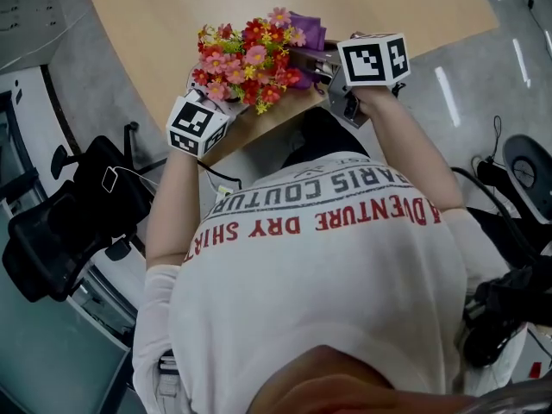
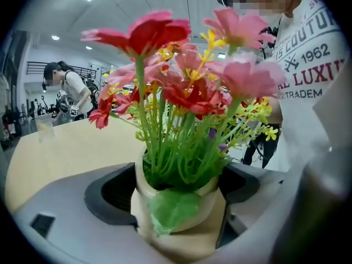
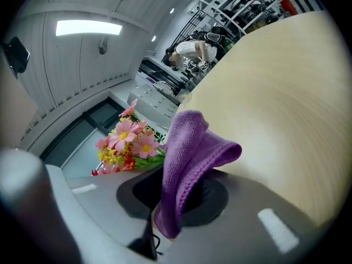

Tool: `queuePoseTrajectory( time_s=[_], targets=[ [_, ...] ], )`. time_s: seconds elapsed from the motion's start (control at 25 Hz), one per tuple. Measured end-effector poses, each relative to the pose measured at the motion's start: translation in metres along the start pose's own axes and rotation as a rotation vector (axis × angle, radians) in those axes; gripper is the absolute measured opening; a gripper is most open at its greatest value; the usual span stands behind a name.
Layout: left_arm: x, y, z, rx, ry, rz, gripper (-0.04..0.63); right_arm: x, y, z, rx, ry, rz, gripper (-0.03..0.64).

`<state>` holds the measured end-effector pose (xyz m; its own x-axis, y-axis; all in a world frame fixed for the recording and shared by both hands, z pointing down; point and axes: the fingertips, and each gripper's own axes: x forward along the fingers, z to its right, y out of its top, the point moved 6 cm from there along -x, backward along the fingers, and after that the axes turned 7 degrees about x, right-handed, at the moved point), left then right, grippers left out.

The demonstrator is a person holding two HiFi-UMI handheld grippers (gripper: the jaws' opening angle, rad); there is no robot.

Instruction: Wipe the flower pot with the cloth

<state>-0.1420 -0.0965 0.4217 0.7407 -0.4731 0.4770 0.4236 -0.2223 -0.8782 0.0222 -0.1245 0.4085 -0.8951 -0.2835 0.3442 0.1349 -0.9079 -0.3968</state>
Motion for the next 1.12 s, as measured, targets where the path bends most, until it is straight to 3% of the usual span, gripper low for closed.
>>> queuePoseTrajectory(
  time_s=[0.24, 0.6, 0.8, 0.96, 1.12],
  targets=[
    [0.001, 0.000, 0.001, -0.002, 0.001, -0.002, 0.466, 0.013, -0.001, 0.013, 0.001, -0.035, -0.059, 0.046],
    [0.001, -0.004, 0.000, 0.003, -0.012, -0.001, 0.466, 0.031, -0.005, 0.042, -0.038, -0.234, -0.157, 0.046],
    [0.005, -0.004, -0.003, -0.002, -0.010, -0.014, 0.466, 0.031, -0.001, 0.047, -0.031, -0.240, -0.168, 0.046],
    [-0.004, -0.002, -0.002, -0.031, 0.041, -0.017, 0.466, 0.017, -0.001, 0.042, -0.030, -0.252, -0.093, 0.046],
    [-0.020, -0.001, 0.004, -0.068, 0.164, -0.001, 0.467, 0.002, -0.003, 0.040, -0.016, -0.255, -0.028, 0.046]
  ],
)
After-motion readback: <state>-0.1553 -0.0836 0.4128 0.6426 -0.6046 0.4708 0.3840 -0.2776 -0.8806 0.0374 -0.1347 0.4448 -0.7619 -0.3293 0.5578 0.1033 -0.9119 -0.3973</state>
